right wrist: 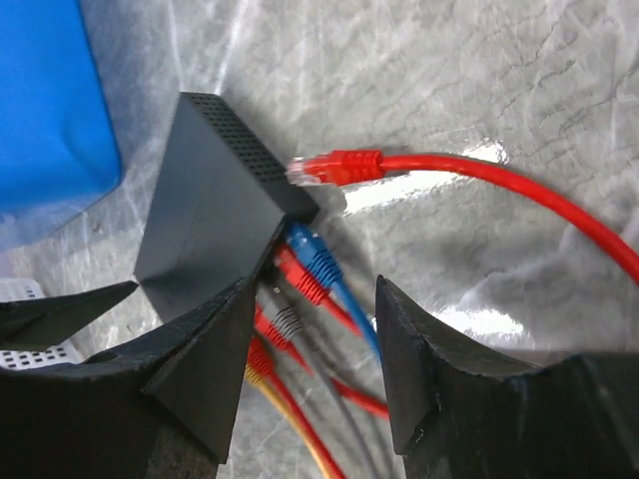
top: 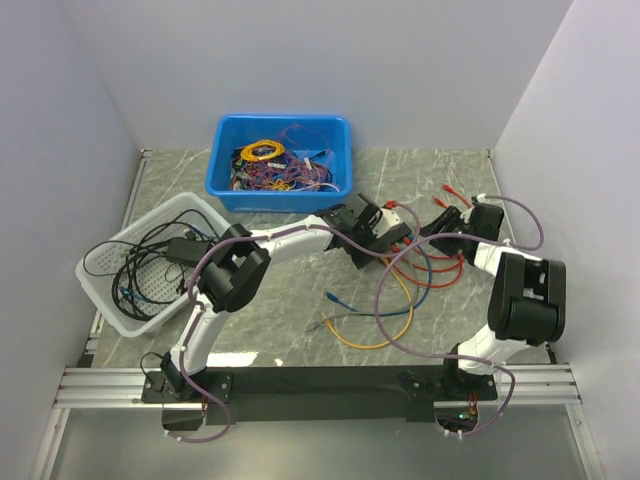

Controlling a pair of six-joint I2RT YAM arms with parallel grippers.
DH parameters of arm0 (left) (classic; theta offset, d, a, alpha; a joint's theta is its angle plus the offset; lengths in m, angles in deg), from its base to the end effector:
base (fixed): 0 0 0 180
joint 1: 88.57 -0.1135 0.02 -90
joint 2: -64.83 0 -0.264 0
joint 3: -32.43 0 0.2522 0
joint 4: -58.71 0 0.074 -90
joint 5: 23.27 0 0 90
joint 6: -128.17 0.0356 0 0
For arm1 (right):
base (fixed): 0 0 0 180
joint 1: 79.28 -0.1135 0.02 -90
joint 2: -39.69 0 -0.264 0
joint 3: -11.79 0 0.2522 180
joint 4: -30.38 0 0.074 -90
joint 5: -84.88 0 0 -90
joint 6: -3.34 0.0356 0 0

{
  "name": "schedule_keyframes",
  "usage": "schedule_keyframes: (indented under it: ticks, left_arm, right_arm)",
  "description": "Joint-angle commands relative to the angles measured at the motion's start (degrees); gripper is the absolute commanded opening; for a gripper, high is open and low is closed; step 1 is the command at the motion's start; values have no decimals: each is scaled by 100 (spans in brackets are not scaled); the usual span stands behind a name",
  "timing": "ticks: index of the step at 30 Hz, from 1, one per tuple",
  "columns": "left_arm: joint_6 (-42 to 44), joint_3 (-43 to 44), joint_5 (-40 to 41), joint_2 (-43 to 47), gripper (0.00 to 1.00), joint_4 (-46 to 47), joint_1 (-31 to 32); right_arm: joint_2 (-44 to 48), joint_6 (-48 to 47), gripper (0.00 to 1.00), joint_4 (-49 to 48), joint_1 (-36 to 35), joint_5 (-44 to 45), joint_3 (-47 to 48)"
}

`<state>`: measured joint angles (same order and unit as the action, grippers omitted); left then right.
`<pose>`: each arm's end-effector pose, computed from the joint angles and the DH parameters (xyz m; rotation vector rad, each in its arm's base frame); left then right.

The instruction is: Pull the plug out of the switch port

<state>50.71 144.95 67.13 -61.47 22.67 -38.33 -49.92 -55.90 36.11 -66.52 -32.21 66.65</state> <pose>0.3148 -0.3780 0.1825 1.2792 2.1024 -0.2827 0.3018 -0.0517 0.1651 0.6063 2.1981 0.7027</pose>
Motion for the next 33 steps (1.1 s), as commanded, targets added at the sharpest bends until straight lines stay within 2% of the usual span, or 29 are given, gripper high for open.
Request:
schedule_keyframes:
  ticks: [1, 10, 15, 21, 26, 27, 30, 33]
  left_arm:
    - [-32, 196, 74, -114, 99, 101, -5]
    - [-111, 179, -295, -255, 99, 49, -120]
    - [-85, 108, -366, -246, 99, 101, -155]
    - [-6, 91, -339, -255, 99, 119, -163]
    - [-14, 108, -374, -272, 99, 145, -163]
    - [-14, 117, -374, -272, 99, 145, -163]
    - [21, 187, -409, -290, 99, 119, -172]
    - [12, 266, -471, -299, 99, 40, -172]
  right_arm:
    - [-303, -88, 59, -348, 34, -244, 240]
    - [-918, 228, 59, -717, 25, -832, 267]
    - [-1375, 816, 57, -1199, 43, -1184, 135]
    - [-1428, 1309, 55, -1631, 175, -1237, -102]
    - [-1490, 1283, 44, -1474, 227, -1377, -32]
    - [-1507, 1274, 36, -1412, 236, -1395, -15]
    - [-1569, 1301, 22, -1429, 254, -1448, 29]
    - [-1595, 1292, 16, -1455, 272, -1492, 38]
